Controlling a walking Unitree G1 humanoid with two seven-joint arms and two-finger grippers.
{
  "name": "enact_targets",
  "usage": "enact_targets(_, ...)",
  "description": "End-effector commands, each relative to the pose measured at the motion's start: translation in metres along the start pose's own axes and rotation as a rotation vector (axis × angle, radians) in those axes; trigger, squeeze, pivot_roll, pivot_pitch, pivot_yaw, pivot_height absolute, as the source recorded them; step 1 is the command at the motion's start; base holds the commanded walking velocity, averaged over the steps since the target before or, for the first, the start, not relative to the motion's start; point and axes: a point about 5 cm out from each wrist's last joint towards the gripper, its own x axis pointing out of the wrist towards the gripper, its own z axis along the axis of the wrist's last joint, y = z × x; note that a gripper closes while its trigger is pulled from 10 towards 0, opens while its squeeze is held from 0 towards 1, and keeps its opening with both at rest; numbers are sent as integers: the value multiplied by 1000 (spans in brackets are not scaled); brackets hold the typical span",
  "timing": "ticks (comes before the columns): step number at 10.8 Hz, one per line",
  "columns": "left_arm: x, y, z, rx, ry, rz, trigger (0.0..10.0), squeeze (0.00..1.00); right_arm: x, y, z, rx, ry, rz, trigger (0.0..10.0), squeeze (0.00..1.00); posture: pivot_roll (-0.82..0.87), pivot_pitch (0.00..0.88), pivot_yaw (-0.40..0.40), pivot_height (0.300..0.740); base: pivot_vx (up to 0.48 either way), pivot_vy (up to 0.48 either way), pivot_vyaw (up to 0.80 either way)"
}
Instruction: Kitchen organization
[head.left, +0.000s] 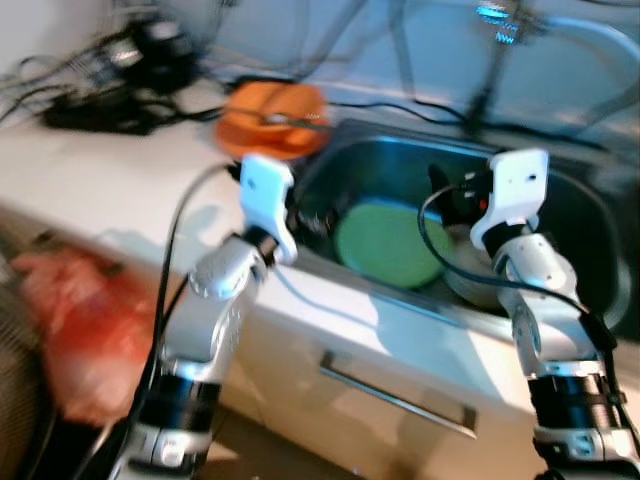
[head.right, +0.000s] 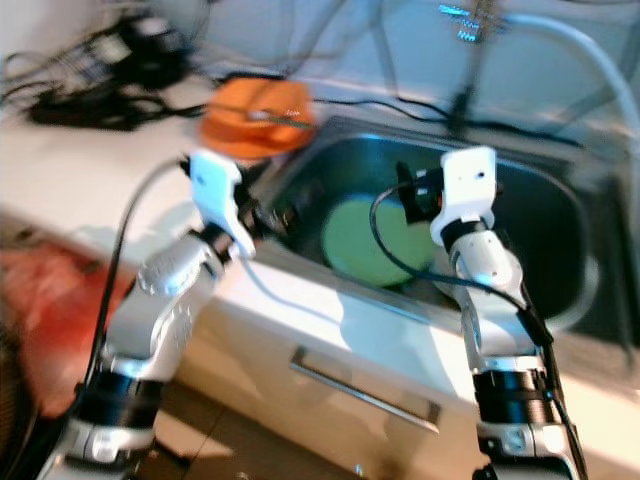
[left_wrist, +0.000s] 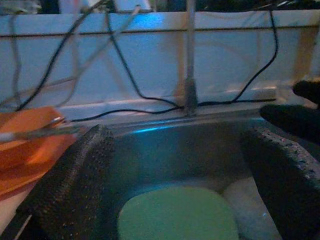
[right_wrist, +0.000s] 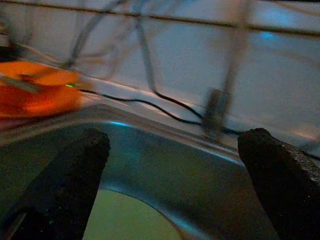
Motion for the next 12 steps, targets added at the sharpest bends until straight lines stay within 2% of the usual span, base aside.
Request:
enact_targets(1,2,4,-1,-3,6,31,10000,0,-1,-5,4,11,-5,-27,10000,992,-75,0,60,740,0,0,-800)
enact_targets(4,4,12,2,-19,1,82,10000,0,-1,-2,7,18,9,-24,10000,973,-73,0,60,740,0,0,-800)
enact_targets(6,3,23,3,-14,-1,182,10000,0,0,-1,6,27,20,-23,10000,937,-67,0,56,740,0,0,-800)
enact_targets(7,-2,35,2,-8,-8,282,10000,0,-1,-2,7,30,24,-22,10000,792,-70,0,54,740,0,0,-538)
enact_targets(8,-4,37,1,-20,-5,303,10000,0,-1,-2,7,32,25,-23,10000,725,-70,0,54,740,0,0,0)
enact_targets(12,-1,43,-4,-72,30,327,10000,0,0,1,10,36,22,-19,10000,663,-75,0,53,740,0,0,0)
